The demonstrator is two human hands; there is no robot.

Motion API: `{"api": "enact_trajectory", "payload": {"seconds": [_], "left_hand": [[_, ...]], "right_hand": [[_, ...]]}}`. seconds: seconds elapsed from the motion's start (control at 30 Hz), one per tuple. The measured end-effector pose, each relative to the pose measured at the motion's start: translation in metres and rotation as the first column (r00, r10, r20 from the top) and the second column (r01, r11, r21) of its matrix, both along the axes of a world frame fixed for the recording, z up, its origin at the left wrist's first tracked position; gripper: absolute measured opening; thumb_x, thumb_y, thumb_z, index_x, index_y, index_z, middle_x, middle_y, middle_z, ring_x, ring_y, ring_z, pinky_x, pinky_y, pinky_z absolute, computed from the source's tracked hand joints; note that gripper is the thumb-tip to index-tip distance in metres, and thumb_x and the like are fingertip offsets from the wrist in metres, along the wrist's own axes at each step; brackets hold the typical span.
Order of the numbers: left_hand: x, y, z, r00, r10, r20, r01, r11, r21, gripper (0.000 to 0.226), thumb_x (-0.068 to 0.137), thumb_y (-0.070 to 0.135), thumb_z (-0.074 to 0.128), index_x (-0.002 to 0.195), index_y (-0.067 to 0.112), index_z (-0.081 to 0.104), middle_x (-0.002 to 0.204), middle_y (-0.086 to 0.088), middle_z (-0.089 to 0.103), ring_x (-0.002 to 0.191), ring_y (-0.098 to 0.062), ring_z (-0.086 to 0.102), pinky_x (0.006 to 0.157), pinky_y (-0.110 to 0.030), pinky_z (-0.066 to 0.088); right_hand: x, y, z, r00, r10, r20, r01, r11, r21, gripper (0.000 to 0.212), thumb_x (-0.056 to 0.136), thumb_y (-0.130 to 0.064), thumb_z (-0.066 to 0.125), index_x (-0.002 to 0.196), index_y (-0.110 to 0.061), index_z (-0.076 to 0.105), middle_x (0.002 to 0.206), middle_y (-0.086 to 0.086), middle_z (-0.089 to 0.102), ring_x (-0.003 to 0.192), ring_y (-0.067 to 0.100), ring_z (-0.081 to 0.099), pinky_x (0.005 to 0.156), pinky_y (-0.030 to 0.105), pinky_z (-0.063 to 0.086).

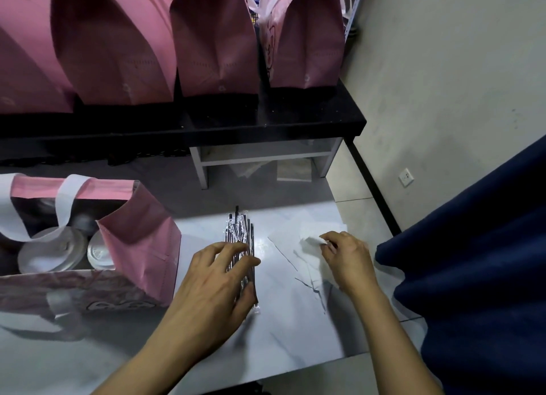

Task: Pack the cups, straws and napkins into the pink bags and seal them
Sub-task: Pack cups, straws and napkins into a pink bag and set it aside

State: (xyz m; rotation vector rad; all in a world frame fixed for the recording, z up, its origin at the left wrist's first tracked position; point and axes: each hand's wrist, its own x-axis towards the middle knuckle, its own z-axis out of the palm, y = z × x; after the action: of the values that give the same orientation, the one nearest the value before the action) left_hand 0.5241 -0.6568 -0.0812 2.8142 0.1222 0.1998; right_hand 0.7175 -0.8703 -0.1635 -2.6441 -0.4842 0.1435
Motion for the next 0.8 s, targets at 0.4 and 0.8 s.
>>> {"api": "enact_trajectory", "payload": {"seconds": [0.4, 0.8], "left_hand": [[-0.01, 0.004, -0.006, 0.999, -0.006, -0.053, 0.005, 1.0, -0.012, 0.033, 0.088, 0.035, 0.051, 0.12, 0.031, 0.061, 0.132, 0.007, 0.054, 0.118, -0.023, 0.05, 0.098, -0.036, 0.038], [-0.014, 0.002, -0.005, 0.999, -0.001, -0.049, 0.001, 1.0, -0.002, 0.035, 0.088, 0.037, 0.047, 0.119, 0.03, 0.061, 0.131, 0.007, 0.054, 0.117, -0.023, 0.049, 0.098, -0.035, 0.037]], "right_hand": [[-0.045, 0.012, -0.023, 0.919, -0.063, 0.389, 0.104, 0.991, -0.085, 0.014, 0.079, -0.021, 0.079, 0.088, -0.02, 0.069, 0.094, 0.002, 0.064, 0.083, 0.026, 0.056, 0.074, 0.039, 0.04], [-0.04, 0.003, -0.026, 0.981, -0.163, 0.104, 0.155, 0.985, 0.079, 0.009, 0.091, -0.011, 0.065, 0.096, -0.013, 0.072, 0.092, 0.006, 0.07, 0.081, 0.033, 0.065, 0.073, 0.043, 0.052]]}}
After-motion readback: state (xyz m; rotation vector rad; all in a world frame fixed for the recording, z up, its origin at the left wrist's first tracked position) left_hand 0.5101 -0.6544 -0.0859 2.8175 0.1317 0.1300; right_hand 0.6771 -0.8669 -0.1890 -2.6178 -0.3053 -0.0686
